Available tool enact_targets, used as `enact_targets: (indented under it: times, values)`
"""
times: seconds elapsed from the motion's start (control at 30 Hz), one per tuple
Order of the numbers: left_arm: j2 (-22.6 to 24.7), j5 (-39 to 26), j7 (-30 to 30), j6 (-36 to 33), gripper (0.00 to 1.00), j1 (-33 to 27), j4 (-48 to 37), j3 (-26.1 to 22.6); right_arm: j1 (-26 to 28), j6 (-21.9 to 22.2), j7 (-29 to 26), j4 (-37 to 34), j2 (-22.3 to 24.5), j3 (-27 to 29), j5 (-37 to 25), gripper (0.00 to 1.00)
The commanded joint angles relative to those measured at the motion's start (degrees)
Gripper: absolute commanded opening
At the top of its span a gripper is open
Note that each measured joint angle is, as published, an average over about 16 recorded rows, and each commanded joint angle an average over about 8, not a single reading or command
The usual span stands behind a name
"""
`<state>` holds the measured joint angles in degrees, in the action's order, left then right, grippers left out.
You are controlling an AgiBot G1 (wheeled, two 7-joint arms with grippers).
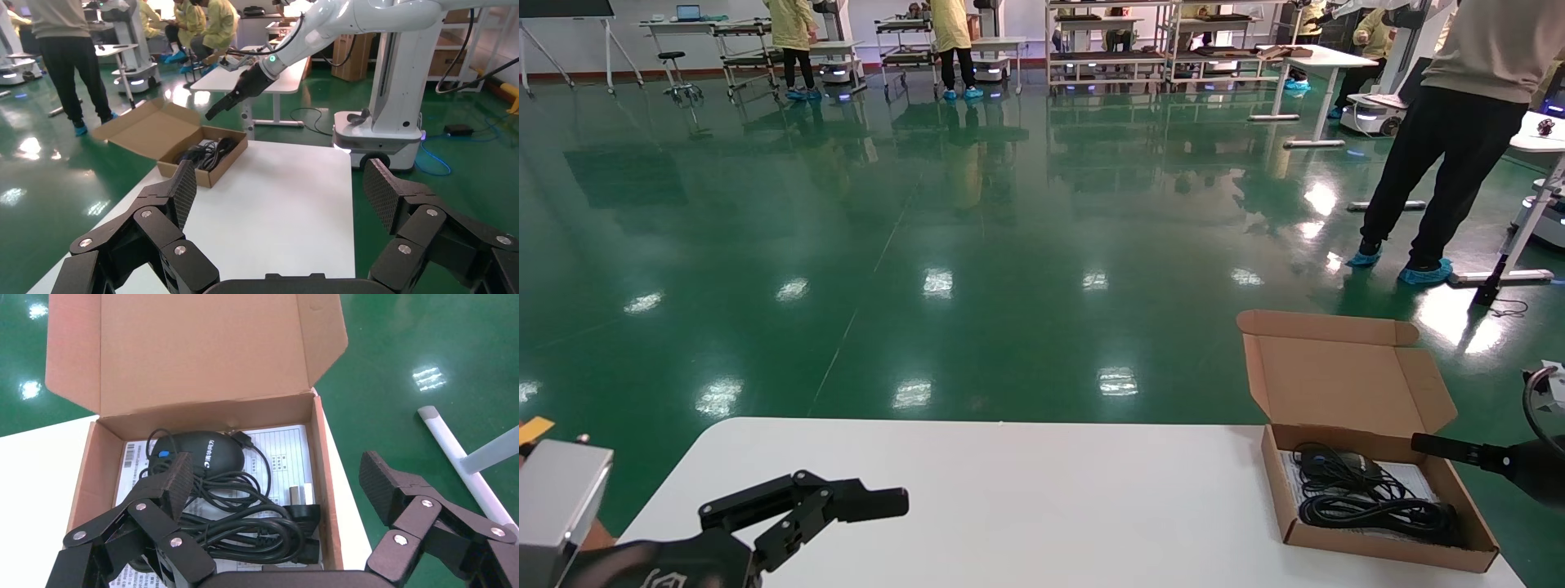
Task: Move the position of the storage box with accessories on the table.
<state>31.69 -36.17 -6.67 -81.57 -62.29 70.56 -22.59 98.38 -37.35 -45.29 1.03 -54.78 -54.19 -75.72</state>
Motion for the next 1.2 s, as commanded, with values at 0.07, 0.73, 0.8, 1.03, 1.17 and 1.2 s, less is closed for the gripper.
enact_targets:
  times: [0.07, 0.73, 0.8, 1.03, 1.17, 1.2]
  values:
    - [0.0, 0.0, 0.0, 0.0, 1.00, 0.0, 0.0, 0.0, -0.2, 0.1, 0.1, 0.0, 0.0, 0.0, -0.1, 1.00]
    - [0.0, 0.0, 0.0, 0.0, 1.00, 0.0, 0.0, 0.0, -10.7, -13.8, 10.0, 20.9, 5.7, 10.9, 9.7, 1.00]
    - [0.0, 0.0, 0.0, 0.0, 1.00, 0.0, 0.0, 0.0, -12.0, -15.5, 11.2, 23.4, 6.4, 12.2, 10.8, 1.00]
    - [0.0, 0.0, 0.0, 0.0, 1.00, 0.0, 0.0, 0.0, -16.2, -21.1, 15.2, 31.8, 8.7, 16.7, 14.8, 1.00]
    - [0.0, 0.0, 0.0, 0.0, 1.00, 0.0, 0.0, 0.0, -18.7, -24.4, 17.5, 36.7, 10.0, 19.3, 17.1, 1.00]
    - [0.0, 0.0, 0.0, 0.0, 1.00, 0.0, 0.0, 0.0, -19.3, -25.2, 18.1, 37.9, 10.3, 19.9, 17.7, 1.00]
